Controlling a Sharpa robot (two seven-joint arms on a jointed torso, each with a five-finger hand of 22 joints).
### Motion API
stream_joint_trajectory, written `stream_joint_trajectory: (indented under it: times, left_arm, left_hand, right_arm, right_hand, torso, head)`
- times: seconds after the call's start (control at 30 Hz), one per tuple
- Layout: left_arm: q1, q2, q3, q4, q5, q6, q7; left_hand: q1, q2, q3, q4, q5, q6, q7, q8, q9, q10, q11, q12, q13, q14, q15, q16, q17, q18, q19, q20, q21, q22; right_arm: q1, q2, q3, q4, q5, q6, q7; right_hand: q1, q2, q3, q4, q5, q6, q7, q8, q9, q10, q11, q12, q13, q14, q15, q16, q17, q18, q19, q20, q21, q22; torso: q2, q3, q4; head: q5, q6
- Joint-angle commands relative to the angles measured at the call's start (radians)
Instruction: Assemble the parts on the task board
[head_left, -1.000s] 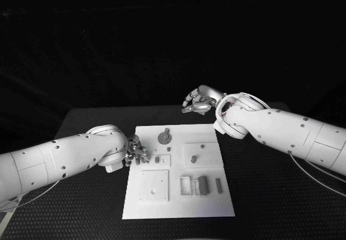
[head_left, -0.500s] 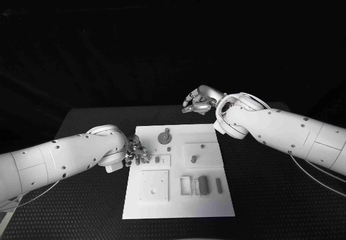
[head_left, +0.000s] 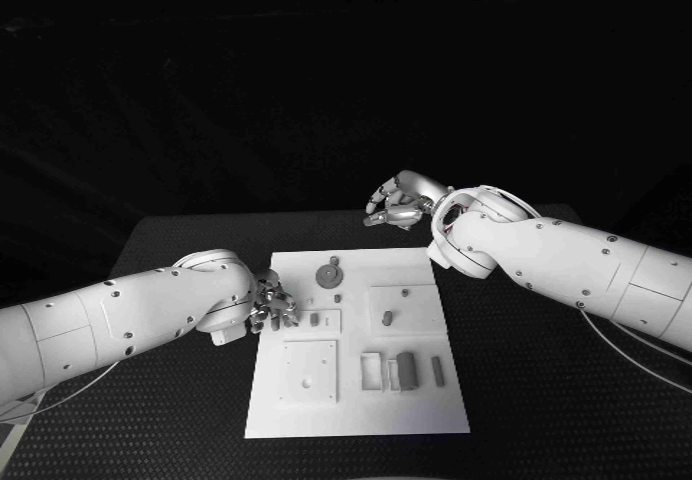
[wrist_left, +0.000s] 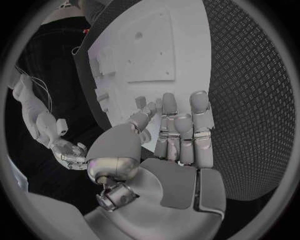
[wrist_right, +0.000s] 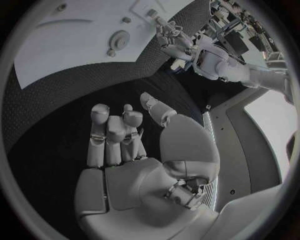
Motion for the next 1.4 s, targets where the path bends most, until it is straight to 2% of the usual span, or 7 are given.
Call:
stream_joint_trajectory:
  times: [0.03,0.33,0.73,1.1,1.23,1.33,1.4]
  left_arm:
    - [-0.006,0.003,-0.005,0.001,-0.002,0.018,-0.017]
    - [-0.006,0.007,-0.005,-0.001,-0.020,0.021,-0.021]
    - [-0.006,0.009,-0.005,-0.001,-0.016,0.022,-0.022]
    - [-0.006,0.010,-0.006,-0.001,-0.016,0.025,-0.022]
    - [-0.006,0.009,-0.006,-0.001,-0.016,0.013,-0.018]
    - [-0.006,0.009,-0.006,-0.001,-0.019,0.000,-0.017]
    - [-0.006,0.009,-0.006,0.000,-0.020,-0.003,-0.016]
  left_hand:
    - [0.000,0.007,0.006,0.001,0.002,0.021,0.018,0.004,-0.001,0.008,0.002,0.005,0.001,0.005,-0.014,0.005,0.002,0.035,0.003,-0.007,0.004,0.018]
    - [-0.011,-0.026,0.000,0.005,-0.001,0.015,0.020,0.001,-0.005,0.005,0.004,0.002,0.000,0.004,-0.012,0.001,0.001,0.032,0.002,-0.009,0.002,0.017]
    - [-0.048,-0.094,-0.017,0.057,-0.002,0.010,0.021,0.001,-0.008,0.003,0.004,0.000,0.002,0.006,-0.012,-0.003,0.001,0.030,0.004,-0.013,-0.004,0.015]
    - [-0.050,-0.124,-0.018,0.071,-0.002,0.010,0.020,0.002,-0.008,0.004,0.004,0.000,0.003,0.007,-0.013,-0.004,0.002,0.030,0.006,-0.015,-0.005,0.015]
    - [-0.040,-0.118,-0.012,0.069,-0.001,0.011,0.019,0.003,-0.008,0.005,0.003,0.000,0.003,0.008,-0.014,-0.004,0.002,0.031,0.007,-0.017,-0.005,0.015]
    - [-0.013,-0.088,-0.003,0.049,0.001,0.012,0.018,0.005,-0.008,0.006,0.003,0.001,0.004,0.009,-0.014,-0.003,0.003,0.030,0.008,-0.016,-0.005,0.017]
    - [0.017,-0.056,0.010,0.022,0.010,0.012,0.018,0.006,-0.008,0.006,0.003,0.001,0.005,0.010,-0.015,-0.003,0.004,0.030,0.008,-0.017,-0.004,0.018]
  right_arm:
    - [-0.001,-0.001,0.000,0.001,-0.002,0.009,0.003]
    - [-0.001,-0.001,0.000,0.002,-0.002,0.009,0.003]
    - [-0.001,-0.004,0.000,0.002,-0.001,0.009,0.003]
    - [-0.001,-0.003,0.000,0.002,0.001,0.010,0.003]
    - [-0.001,-0.003,0.000,0.002,0.001,0.010,0.003]
    - [-0.001,-0.003,0.000,0.002,0.001,0.010,0.003]
    - [-0.001,-0.002,0.000,0.002,0.001,0.010,0.003]
  right_hand:
    - [-0.008,0.000,0.001,0.006,-0.002,0.001,0.007,-0.005,0.001,-0.008,-0.002,0.000,0.001,0.001,0.001,-0.004,0.002,0.020,-0.003,-0.007,-0.004,0.009]
    - [-0.008,0.000,0.001,0.006,-0.002,0.001,0.007,-0.006,0.002,-0.008,-0.002,0.000,0.001,0.001,0.001,-0.004,0.002,0.020,-0.003,-0.007,-0.004,0.009]
    - [-0.008,0.000,0.001,0.006,-0.002,0.002,0.007,-0.006,0.002,-0.008,-0.002,0.000,0.001,0.001,0.001,-0.004,0.002,0.020,-0.003,-0.007,-0.004,0.009]
    - [-0.008,0.000,0.001,0.006,-0.002,0.002,0.007,-0.006,0.002,-0.008,-0.002,0.000,0.001,0.001,0.001,-0.004,0.002,0.020,-0.003,-0.007,-0.004,0.009]
    - [-0.008,0.000,0.001,0.007,-0.002,0.002,0.007,-0.006,0.002,-0.008,-0.002,0.000,0.001,0.001,0.001,-0.004,0.002,0.020,-0.003,-0.007,-0.004,0.009]
    - [-0.008,0.000,0.001,0.007,-0.002,0.002,0.007,-0.006,0.002,-0.008,-0.002,0.000,0.001,0.001,0.001,-0.004,0.002,0.020,-0.003,-0.007,-0.004,0.009]
    - [-0.008,0.000,0.001,0.007,-0.002,0.002,0.007,-0.006,0.002,-0.008,-0.002,0.000,0.001,0.001,0.001,-0.004,0.002,0.020,-0.003,-0.007,-0.004,0.009]
  torso:
    - [0.000,-0.0003,0.0001]
    - [0.000,0.0005,-0.0004]
    - [0.000,-0.0002,0.0006]
    - [0.000,-0.0003,-0.0004]
    - [0.000,-0.0006,-0.0001]
    - [0.000,-0.0004,-0.0002]
    - [0.000,-0.0002,-0.0002]
  head:
    - [-0.001,-0.001]
    - [-0.001,-0.001]
    - [-0.004,-0.001]
    - [-0.004,-0.002]
    - [-0.003,-0.002]
    - [-0.004,-0.002]
    - [-0.003,-0.002]
